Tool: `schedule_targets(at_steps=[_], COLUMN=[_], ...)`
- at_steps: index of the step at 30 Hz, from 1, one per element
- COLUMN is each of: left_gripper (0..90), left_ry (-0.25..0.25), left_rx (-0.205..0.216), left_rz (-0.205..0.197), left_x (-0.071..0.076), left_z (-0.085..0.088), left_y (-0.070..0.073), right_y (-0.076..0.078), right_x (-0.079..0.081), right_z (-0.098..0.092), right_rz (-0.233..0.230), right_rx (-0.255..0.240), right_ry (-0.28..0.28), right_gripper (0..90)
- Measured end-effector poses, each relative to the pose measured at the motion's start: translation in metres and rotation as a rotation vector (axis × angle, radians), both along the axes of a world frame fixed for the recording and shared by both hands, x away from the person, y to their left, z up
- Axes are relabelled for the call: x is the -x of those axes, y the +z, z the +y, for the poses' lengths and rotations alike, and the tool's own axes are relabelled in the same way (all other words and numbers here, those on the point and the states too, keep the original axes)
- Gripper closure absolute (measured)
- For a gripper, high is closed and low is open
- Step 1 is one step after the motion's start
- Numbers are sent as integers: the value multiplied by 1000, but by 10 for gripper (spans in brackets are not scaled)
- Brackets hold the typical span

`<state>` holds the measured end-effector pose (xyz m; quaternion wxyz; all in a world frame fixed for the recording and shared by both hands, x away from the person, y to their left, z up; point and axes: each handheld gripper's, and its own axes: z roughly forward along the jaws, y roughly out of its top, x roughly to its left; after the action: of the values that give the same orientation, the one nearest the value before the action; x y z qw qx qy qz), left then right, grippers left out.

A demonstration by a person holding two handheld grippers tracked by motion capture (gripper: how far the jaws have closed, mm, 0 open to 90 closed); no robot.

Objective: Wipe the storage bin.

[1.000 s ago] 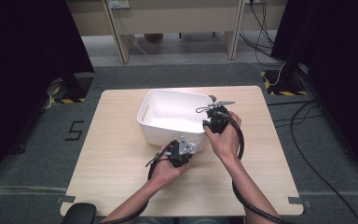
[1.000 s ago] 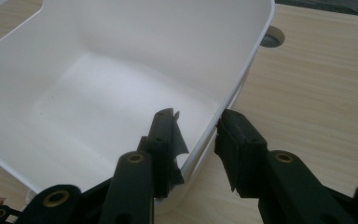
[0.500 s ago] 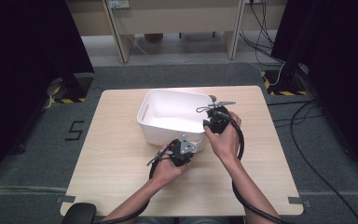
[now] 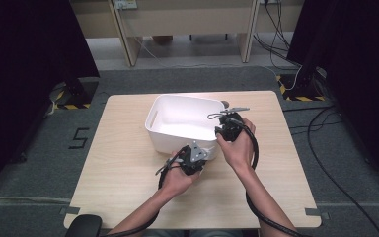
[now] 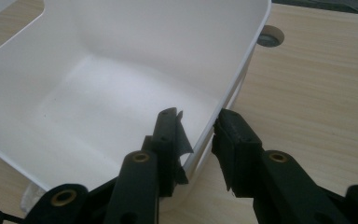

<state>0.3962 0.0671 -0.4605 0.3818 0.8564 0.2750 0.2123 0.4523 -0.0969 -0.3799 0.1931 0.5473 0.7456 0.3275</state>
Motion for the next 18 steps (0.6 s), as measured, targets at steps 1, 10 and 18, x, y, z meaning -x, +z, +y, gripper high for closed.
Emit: schedule_targets(at_steps=[1, 10, 18], left_gripper=[791, 791, 791], left_ry=[0, 0, 0], left_rx=[3, 48, 53], left_rz=[-3, -34, -46], left_x=[0, 3, 4], left_z=[0, 3, 3], left_y=[2, 21, 26], right_y=[0, 0, 0], right_x=[0, 0, 0], right_z=[0, 0, 0], right_rz=[0, 0, -2], right_rx=[0, -1, 1], right_ry=[0, -4, -3], right_gripper=[698, 699, 699])
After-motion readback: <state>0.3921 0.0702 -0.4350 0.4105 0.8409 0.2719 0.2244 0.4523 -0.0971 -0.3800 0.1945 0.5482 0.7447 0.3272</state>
